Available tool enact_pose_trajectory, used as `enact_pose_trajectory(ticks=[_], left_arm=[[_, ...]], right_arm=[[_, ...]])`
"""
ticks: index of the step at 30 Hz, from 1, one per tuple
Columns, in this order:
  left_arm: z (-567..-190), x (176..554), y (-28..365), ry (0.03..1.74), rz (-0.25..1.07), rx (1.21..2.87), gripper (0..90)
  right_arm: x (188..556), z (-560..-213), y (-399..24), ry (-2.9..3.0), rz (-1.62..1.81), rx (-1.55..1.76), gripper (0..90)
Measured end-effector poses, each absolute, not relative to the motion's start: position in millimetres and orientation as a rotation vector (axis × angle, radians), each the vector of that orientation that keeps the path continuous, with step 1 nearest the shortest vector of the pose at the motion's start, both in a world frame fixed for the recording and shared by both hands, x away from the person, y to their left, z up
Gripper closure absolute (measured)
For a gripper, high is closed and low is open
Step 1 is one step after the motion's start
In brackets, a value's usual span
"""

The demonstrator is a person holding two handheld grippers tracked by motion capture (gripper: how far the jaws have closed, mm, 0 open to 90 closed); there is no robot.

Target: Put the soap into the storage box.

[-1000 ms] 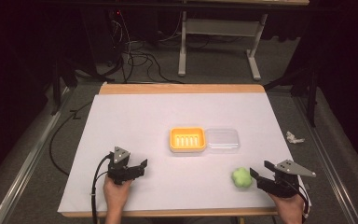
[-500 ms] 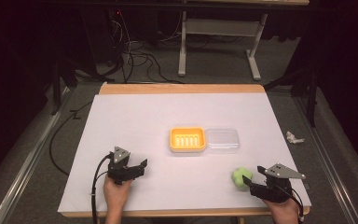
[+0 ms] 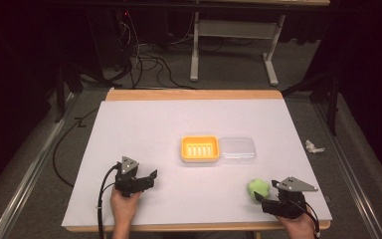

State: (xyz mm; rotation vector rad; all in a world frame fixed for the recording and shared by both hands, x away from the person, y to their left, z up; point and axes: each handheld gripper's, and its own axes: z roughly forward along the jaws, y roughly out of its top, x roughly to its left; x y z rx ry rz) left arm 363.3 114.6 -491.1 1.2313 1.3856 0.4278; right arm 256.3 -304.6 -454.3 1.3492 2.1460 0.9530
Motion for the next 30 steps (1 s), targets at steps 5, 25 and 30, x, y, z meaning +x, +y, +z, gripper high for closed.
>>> enact_pose_trajectory(ticks=[5,25,30], left_arm=[[-491.1,363.3,114.6,1.385,0.427,1.231,21.5],[-491.1,363.6,114.6,1.388,0.423,1.227,21.5],[-491.2,364.2,113.9,1.391,0.420,1.211,21.5]], right_arm=[[260.7,-459.1,-299.5,2.184,0.917,1.342,21.5],[277.7,-463.1,-286.3,2.266,0.749,1.356,24.5],[280.6,-461.5,-283.8,2.309,0.692,1.334,25.1]])
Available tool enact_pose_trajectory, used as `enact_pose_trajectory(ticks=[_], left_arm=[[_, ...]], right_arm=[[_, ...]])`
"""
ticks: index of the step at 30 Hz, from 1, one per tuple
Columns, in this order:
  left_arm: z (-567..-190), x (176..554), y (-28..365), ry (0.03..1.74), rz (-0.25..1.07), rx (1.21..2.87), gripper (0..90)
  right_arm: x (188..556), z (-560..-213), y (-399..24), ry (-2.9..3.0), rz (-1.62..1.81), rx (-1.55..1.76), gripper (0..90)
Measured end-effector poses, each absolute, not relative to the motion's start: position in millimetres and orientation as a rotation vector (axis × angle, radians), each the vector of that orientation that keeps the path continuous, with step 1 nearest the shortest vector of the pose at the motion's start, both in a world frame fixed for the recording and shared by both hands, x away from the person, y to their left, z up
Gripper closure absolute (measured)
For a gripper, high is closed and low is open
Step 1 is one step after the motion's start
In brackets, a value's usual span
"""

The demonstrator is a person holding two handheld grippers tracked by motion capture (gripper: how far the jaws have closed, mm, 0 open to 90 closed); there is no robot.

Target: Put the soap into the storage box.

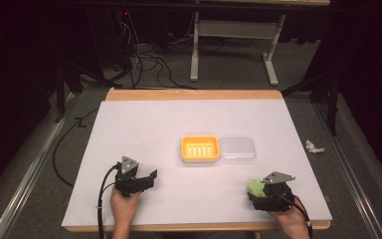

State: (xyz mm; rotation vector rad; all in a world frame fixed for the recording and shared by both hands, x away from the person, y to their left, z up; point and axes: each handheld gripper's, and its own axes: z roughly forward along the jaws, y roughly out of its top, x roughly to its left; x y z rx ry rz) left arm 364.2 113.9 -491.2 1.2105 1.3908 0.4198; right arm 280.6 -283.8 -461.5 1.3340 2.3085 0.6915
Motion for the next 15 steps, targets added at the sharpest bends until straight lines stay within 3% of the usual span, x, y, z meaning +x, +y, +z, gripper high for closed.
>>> enact_pose_trajectory(ticks=[15], left_arm=[[-491.4,364.4,114.2,1.391,0.423,1.219,21.6]], right_arm=[[289.1,-459.5,-290.9,2.354,0.785,1.304,25.6]])
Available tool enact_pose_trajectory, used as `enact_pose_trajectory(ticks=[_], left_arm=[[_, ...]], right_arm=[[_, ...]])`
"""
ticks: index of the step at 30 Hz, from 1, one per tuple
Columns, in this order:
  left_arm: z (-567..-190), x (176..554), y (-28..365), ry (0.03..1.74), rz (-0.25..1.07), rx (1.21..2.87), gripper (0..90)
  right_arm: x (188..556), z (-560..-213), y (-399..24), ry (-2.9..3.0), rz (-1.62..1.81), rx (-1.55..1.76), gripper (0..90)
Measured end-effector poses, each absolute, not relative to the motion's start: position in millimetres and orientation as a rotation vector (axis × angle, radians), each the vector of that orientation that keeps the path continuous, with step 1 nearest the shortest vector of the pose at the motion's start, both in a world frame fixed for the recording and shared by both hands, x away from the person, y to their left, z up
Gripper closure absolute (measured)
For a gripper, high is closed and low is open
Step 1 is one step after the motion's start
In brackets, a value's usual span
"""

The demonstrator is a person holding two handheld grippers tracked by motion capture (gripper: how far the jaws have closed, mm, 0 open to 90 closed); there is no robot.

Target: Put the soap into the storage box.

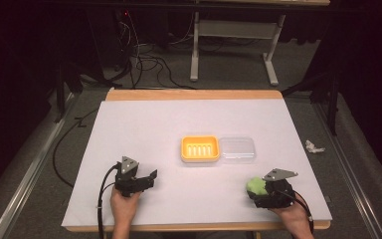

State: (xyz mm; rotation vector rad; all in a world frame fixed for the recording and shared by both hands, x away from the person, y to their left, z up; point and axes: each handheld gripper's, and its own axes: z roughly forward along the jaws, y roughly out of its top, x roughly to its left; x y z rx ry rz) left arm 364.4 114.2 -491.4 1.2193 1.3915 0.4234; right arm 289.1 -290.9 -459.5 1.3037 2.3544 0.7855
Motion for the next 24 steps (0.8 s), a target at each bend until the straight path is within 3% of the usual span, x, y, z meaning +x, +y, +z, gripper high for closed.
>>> enact_pose_trajectory(ticks=[24], left_arm=[[-491.4,364.3,114.6,1.392,0.421,1.224,21.6]], right_arm=[[298.7,-445.9,-274.4,2.319,0.855,1.190,25.8]])
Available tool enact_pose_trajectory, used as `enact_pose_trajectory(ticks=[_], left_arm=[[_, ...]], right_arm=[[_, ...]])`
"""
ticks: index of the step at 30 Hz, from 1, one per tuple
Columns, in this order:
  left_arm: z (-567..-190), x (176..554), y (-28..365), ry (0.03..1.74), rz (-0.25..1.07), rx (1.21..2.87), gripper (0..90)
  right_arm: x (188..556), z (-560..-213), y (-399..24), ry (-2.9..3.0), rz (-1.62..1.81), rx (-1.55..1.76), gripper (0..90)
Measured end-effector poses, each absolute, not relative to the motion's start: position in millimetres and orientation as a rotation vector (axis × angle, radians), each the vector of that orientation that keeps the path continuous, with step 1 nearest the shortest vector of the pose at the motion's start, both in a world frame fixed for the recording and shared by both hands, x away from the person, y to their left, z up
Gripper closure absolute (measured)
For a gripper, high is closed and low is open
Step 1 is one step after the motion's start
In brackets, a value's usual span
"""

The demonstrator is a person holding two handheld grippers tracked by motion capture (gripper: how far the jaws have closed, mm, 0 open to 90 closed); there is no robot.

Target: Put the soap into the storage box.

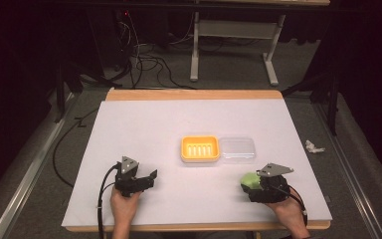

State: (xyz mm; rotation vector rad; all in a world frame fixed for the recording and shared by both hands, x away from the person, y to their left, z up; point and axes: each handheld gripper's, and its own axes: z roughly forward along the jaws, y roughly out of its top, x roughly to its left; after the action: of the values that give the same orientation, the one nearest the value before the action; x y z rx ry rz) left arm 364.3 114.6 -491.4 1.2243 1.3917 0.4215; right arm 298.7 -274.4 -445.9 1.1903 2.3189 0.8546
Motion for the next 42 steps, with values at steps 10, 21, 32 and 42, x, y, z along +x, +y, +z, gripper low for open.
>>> enact_pose_trajectory(ticks=[10,21,32,42], left_arm=[[-491.2,364.2,114.4,1.390,0.418,1.217,21.5],[-491.2,364.2,113.8,1.391,0.418,1.213,21.4],[-491.1,363.9,114.2,1.387,0.417,1.217,21.3],[-491.1,363.7,114.7,1.385,0.416,1.223,21.2]], right_arm=[[302.8,-436.8,-266.4,2.327,0.859,1.135,25.8],[311.9,-422.6,-252.2,2.328,0.893,1.073,25.8],[323.7,-406.6,-235.9,2.345,0.905,1.007,25.8],[339.6,-398.4,-222.1,2.349,0.943,1.002,25.8]])
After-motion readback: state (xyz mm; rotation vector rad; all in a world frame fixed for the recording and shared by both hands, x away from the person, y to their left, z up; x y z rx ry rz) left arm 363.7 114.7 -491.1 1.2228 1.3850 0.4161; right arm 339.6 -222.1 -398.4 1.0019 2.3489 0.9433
